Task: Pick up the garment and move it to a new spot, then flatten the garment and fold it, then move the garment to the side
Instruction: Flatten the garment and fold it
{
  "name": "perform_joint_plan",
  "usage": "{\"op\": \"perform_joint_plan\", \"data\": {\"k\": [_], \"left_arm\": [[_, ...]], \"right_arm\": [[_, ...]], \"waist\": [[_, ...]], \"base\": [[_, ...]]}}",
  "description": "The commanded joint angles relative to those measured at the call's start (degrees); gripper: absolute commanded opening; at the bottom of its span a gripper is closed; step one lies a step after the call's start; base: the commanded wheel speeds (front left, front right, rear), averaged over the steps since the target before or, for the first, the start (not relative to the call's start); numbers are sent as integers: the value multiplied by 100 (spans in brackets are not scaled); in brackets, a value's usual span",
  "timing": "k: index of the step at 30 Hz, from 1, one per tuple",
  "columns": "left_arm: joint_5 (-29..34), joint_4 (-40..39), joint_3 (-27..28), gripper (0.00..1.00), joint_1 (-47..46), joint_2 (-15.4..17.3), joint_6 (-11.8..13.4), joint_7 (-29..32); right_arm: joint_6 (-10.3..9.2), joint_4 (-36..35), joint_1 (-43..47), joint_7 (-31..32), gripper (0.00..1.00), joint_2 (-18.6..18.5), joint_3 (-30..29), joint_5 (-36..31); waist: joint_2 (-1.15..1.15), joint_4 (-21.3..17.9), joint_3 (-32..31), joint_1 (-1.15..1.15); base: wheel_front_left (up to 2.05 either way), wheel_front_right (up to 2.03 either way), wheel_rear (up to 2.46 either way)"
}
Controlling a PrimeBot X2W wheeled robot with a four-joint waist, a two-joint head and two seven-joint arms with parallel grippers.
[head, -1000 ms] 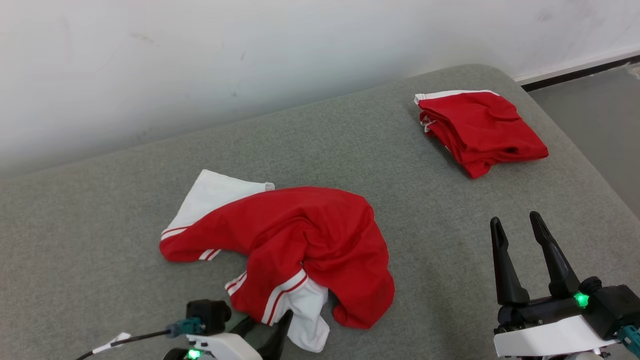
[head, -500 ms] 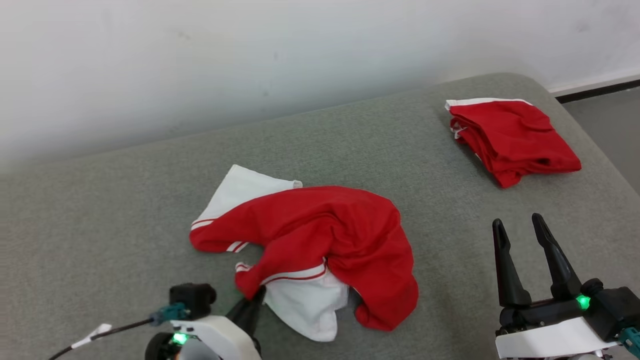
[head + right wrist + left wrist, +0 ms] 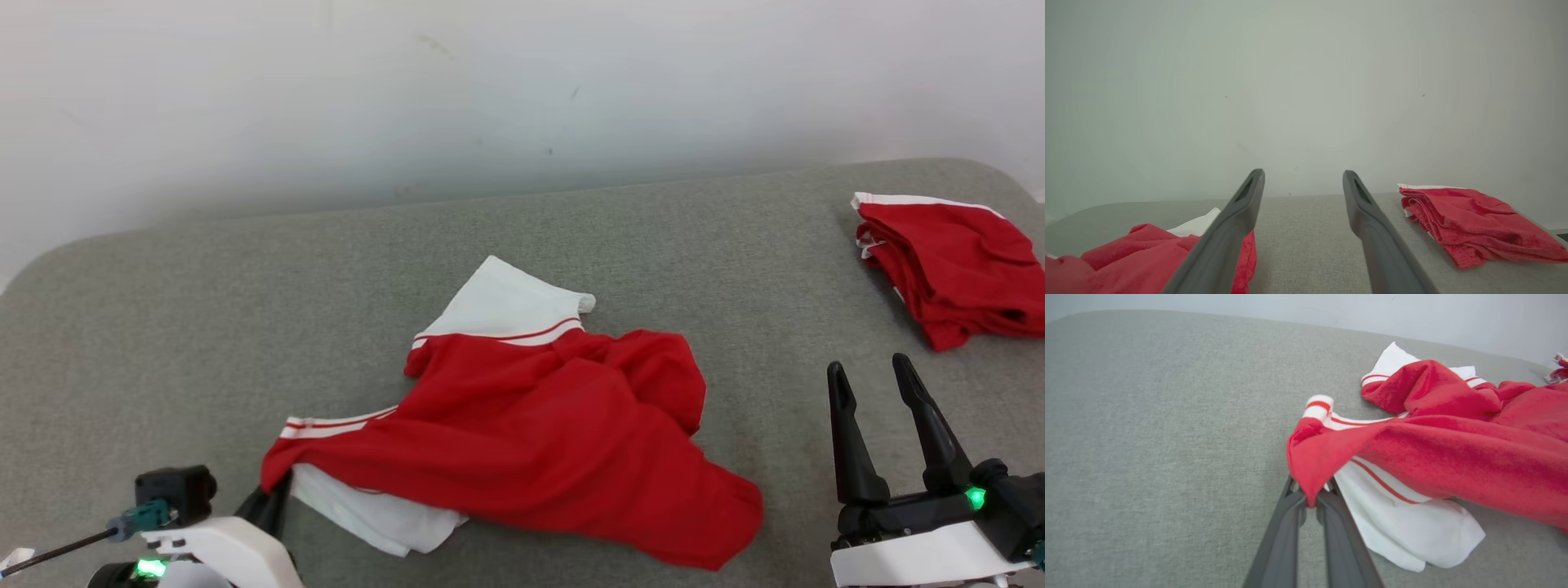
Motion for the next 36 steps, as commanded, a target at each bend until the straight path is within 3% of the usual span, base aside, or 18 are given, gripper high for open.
{"op": "perform_joint_plan", "data": {"k": [1, 8, 9, 10, 11, 18, 29, 36], "left_arm": [[59, 15, 46, 0, 61, 49, 38, 13], [99, 248, 325, 0, 14, 237, 367, -59], [88, 308, 343, 27, -9, 238, 384, -85], [77, 381, 327, 80, -27, 220, 372, -105], [64, 424, 292, 100, -42, 174, 365, -119], [60, 580, 212, 100, -68, 69, 172, -726], [355, -454, 305, 100, 450, -180, 679, -1789], [441, -697, 140, 100, 604, -374, 658, -2172]], "right_arm": [[-13, 10, 2, 3, 100, -37, -25, -32], [-13, 47, -57, 3, 100, -88, -18, -39], [-14, 54, -67, 4, 100, -93, -13, -41], [-13, 60, -78, 3, 100, -98, -5, -41], [-13, 72, -86, 4, 100, -105, 6, -39], [-13, 154, -2, 4, 100, -133, 12, -19], [-14, 198, 193, 4, 100, -218, 25, 51], [-13, 218, 240, 4, 100, -267, 121, 81]], "waist": [[0, 90, 25, 0], [0, 274, 82, 0], [0, 286, 87, 0], [0, 298, 91, 0], [0, 308, 90, 0], [0, 387, -51, 0], [0, 483, -411, 0], [0, 486, -476, 0]], "base": [[0, 0, 0], [0, 0, 0], [0, 0, 0], [0, 0, 0], [0, 0, 0], [0, 0, 0], [0, 0, 0], [0, 0, 0]]}}
